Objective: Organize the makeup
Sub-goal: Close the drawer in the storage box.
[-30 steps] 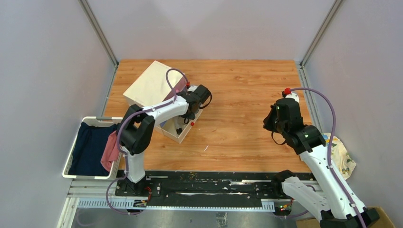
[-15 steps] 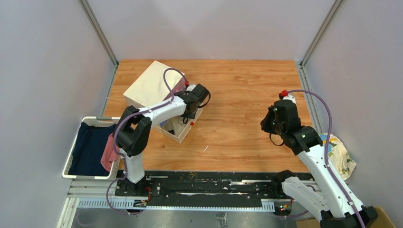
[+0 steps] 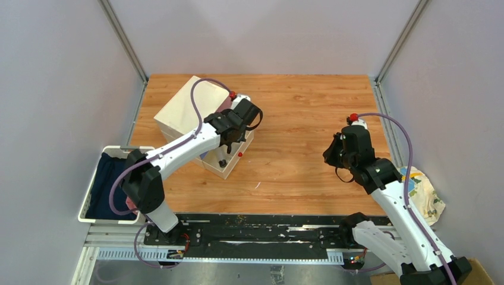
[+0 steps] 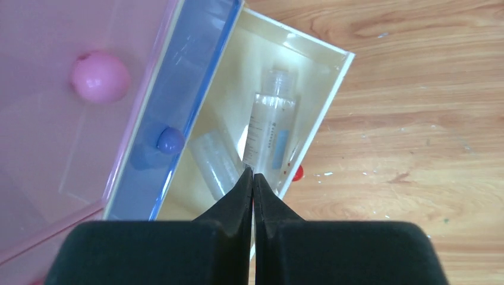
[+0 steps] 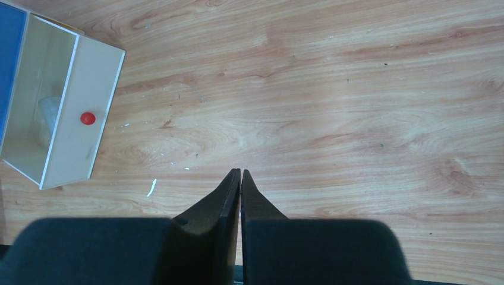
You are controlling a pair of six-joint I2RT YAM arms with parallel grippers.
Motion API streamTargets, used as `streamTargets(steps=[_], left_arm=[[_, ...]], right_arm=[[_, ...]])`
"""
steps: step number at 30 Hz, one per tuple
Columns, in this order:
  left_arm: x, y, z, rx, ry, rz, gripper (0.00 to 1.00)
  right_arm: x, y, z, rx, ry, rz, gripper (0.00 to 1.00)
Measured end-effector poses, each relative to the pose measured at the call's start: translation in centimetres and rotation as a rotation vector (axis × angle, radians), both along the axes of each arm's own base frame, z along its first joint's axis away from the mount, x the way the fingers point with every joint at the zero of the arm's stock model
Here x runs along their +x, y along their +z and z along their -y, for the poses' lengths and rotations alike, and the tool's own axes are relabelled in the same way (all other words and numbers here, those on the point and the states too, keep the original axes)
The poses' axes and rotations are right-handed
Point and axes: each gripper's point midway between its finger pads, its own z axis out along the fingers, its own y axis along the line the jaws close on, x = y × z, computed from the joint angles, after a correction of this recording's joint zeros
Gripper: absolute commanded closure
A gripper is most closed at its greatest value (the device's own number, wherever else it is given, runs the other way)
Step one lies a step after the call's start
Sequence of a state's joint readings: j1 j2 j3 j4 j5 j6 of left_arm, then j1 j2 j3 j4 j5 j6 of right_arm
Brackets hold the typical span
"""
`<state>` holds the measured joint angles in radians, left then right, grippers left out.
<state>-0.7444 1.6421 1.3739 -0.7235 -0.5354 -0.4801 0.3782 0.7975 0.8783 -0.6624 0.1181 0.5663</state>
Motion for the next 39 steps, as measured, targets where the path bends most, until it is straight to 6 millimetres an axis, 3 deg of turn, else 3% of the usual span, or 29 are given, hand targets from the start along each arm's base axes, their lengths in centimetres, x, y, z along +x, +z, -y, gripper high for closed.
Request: streamTargets(steps=[5, 11, 13, 15, 20, 25, 30, 34, 39], left_arm=[[-0.6, 4.4, 0.3, -0.062, -0.018, 0.069, 1.00], [-0.6, 13.7, -1.9, -0.171, 0.022, 0.260, 1.00], [-0.1, 16.8, -4.2, -0.200, 0.079, 0.333, 1.00], [0.7, 18.6, -7.0, -0.209, 0.152, 0.380, 1.00], [3.8, 20.9, -14.5, -0.159, 0.357, 0.442, 1.00], [6.5, 19.9, -20.2, -0.087, 0.506, 0.423, 1.00], [8.5, 14.5, -25.1, -0.028, 0.618, 0.301, 1.00], [8.7, 8.4, -27.2, 0.006, 0.657, 0.165, 1.00], [10.1, 7.1, -27.9, 0.007, 0.662, 0.177, 1.00]], right_arm=[[0.0, -0.7, -0.5, 0.025, 0.009, -0.011, 1.00], [0.4, -0.9, -2.3, 0.095, 0.066, 0.000, 1.00], [0.8, -0.8, -3.5, 0.143, 0.102, 0.006, 1.00], [1.3, -0.8, -4.7, 0.182, 0.133, 0.002, 1.00], [3.2, -3.3, -8.5, 0.291, 0.228, -0.094, 1.00], [4.6, -7.3, -11.9, 0.367, 0.298, -0.224, 1.00], [5.1, -10.5, -15.1, 0.415, 0.369, -0.305, 1.00], [6.0, -11.6, -17.5, 0.454, 0.421, -0.334, 1.00], [8.9, -11.5, -20.4, 0.512, 0.473, -0.320, 1.00]])
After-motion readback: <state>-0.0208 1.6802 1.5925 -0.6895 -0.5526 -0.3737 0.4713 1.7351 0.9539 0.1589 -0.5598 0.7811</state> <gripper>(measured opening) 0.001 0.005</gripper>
